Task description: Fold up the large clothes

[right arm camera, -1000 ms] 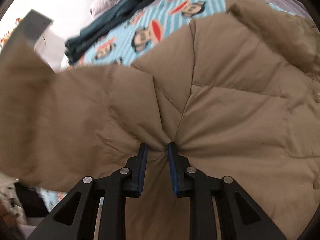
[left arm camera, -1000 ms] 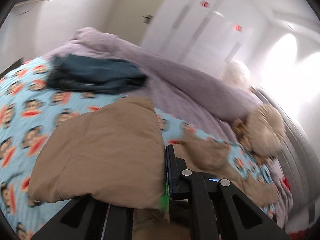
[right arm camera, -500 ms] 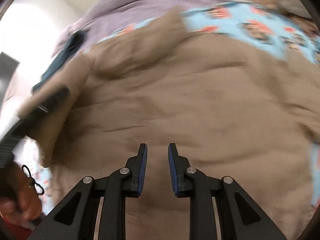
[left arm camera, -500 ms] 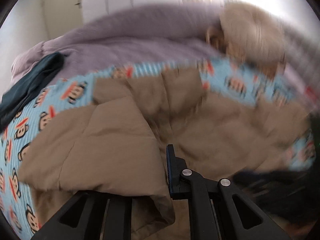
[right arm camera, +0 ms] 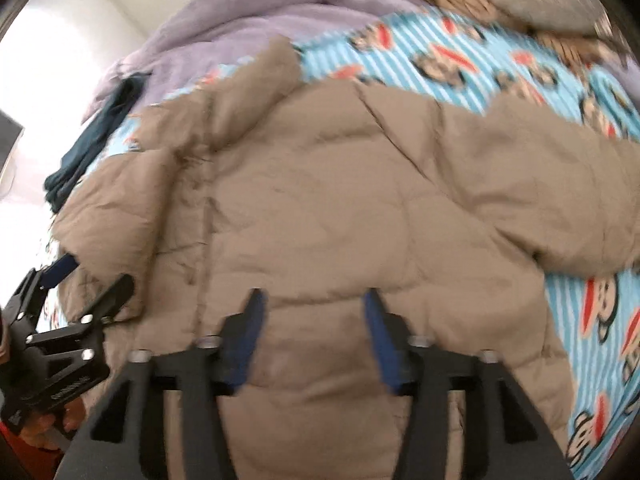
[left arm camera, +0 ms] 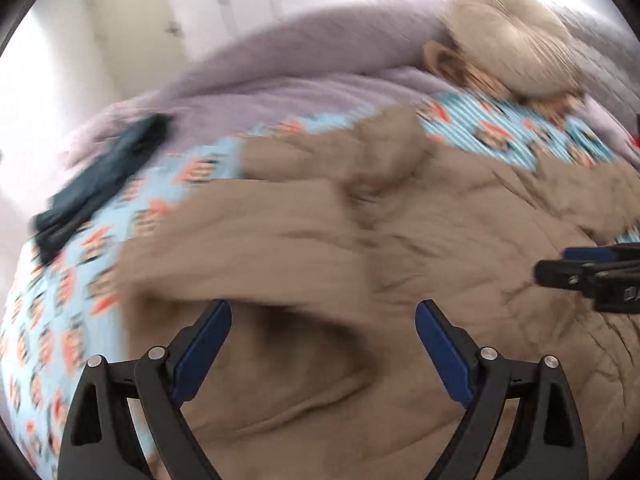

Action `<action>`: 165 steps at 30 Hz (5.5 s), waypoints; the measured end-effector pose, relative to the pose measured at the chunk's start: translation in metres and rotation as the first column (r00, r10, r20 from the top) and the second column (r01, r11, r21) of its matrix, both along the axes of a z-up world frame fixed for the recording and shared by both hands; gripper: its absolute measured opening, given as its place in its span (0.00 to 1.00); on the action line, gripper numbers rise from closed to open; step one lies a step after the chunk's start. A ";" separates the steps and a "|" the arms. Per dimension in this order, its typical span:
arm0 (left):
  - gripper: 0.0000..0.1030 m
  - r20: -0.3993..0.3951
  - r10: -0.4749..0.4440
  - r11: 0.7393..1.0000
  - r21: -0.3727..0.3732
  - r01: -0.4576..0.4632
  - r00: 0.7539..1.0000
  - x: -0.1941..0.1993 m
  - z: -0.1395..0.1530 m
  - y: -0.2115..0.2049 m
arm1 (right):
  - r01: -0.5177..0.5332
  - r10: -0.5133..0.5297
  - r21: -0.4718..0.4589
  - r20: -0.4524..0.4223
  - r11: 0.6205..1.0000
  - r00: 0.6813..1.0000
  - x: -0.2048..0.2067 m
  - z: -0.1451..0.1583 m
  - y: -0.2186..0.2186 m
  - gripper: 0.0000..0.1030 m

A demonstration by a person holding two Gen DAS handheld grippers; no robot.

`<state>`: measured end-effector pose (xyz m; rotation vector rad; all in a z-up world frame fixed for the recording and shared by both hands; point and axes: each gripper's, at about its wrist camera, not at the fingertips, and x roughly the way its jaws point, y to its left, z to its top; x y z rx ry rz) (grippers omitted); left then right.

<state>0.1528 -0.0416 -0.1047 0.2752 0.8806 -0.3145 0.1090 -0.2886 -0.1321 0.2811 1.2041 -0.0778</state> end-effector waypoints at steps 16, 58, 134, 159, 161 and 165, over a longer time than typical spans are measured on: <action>0.91 -0.014 0.413 0.900 0.157 -0.406 0.910 0.001 -0.060 0.116 | -0.497 0.636 -0.576 0.052 0.648 0.770 0.070 -0.011 0.238 0.83; 0.66 -0.291 0.391 0.854 -0.238 -0.462 0.873 0.088 -0.046 0.193 | 0.240 -0.213 0.371 -0.112 0.897 0.971 0.077 -0.085 0.023 0.08; 1.00 -0.330 0.141 0.990 0.022 -0.141 0.933 -0.022 -0.021 -0.183 | 0.595 -0.797 0.705 -0.069 0.387 0.600 -0.057 -0.060 -0.387 0.88; 1.00 -0.295 0.212 0.966 -0.083 -0.246 0.932 -0.004 -0.004 -0.110 | 0.023 -0.169 0.407 0.327 0.913 0.930 0.067 0.089 -0.205 0.09; 1.00 -0.289 0.238 0.958 -0.091 -0.274 0.927 0.000 -0.005 -0.096 | -0.065 -0.061 0.349 0.337 0.935 0.940 0.082 0.091 -0.165 0.09; 1.00 -0.277 0.296 0.937 -0.102 -0.334 0.914 0.007 -0.008 -0.061 | -0.240 0.169 0.225 0.297 0.944 0.940 0.100 0.071 -0.076 0.09</action>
